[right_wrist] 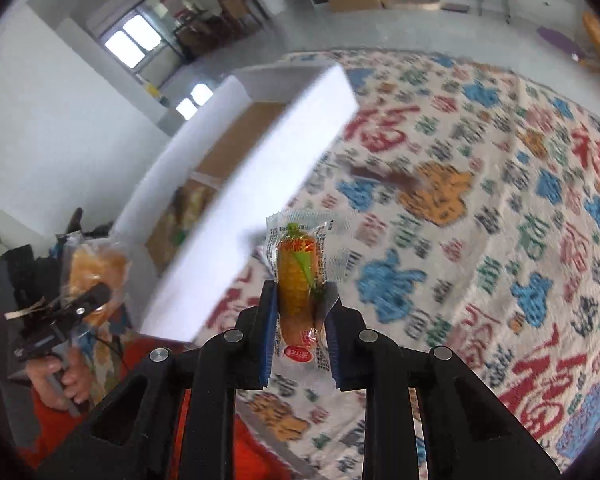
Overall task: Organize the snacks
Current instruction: 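Carry the bread bag and candy into the white box and open both tools, then move both tools back over the blanket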
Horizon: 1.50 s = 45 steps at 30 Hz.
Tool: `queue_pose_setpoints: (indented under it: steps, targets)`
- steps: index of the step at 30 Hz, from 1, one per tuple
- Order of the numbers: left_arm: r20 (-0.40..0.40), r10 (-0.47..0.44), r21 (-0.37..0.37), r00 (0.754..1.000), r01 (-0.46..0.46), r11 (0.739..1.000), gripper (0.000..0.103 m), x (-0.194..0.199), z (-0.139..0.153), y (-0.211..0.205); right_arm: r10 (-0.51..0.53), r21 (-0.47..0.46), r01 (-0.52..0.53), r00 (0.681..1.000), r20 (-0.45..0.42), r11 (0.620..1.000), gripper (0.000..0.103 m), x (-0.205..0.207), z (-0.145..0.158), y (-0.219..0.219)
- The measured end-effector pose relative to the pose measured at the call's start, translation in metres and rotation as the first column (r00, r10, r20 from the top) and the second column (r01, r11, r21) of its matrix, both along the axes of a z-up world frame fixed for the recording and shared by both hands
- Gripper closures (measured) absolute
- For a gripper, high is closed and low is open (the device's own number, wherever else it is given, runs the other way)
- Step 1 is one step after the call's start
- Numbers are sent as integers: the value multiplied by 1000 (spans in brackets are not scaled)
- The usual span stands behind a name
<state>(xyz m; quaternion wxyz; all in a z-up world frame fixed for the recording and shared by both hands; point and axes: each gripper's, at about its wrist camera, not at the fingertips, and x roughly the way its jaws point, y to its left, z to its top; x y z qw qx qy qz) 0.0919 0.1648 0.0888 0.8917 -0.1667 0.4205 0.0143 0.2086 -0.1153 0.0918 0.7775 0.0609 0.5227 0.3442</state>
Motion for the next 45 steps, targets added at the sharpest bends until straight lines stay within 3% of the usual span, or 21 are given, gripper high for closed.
queue_pose_setpoints:
  steps: [5, 7, 11, 15, 22, 25, 29, 33, 38, 41, 45]
  targets:
    - [-75, 111, 153, 991, -99, 983, 25, 26, -6, 48, 141, 77, -144, 989, 46, 987, 80, -6, 29, 108]
    - [-117, 140, 178, 983, -118, 977, 18, 34, -14, 58, 182, 71, -185, 982, 55, 980, 79, -11, 30, 151]
    - [-113, 176, 134, 978, -161, 978, 4, 33, -22, 74, 232, 50, -233, 972, 28, 971, 54, -20, 21, 202]
    - [-89, 210, 101, 974, -201, 974, 1, 27, -23, 87, 248, 34, -251, 966, 70, 967, 54, -30, 23, 211]
    - [-40, 238, 47, 970, -236, 971, 1, 9, -15, 91, 207, -2, -209, 969, 138, 978, 47, -31, 29, 178]
    - [-25, 199, 57, 980, -198, 979, 1, 4, -12, 70, 178, -2, -179, 973, 148, 984, 47, -30, 29, 153]
    - [-29, 103, 84, 994, -101, 991, 1, -7, -14, 26, 105, -49, -98, 975, 193, 994, 39, -24, 19, 112]
    - [-57, -63, 83, 996, 68, 994, 1, -19, -26, -39, 25, -171, 19, 968, 249, 985, 37, -20, -16, 61]
    - [-117, -241, 90, 963, 252, 963, 1, -25, -55, -124, -84, -264, 145, 970, 226, 954, 37, -26, -84, -8]
    - [-163, -267, 114, 950, 287, 951, 1, -20, -79, -159, -136, -303, 206, 962, 237, 930, 37, -39, -118, -42]
    - [-186, -213, 147, 959, 241, 959, 1, 0, -111, -183, -177, -314, 262, 946, 273, 913, 37, -52, -143, -72]
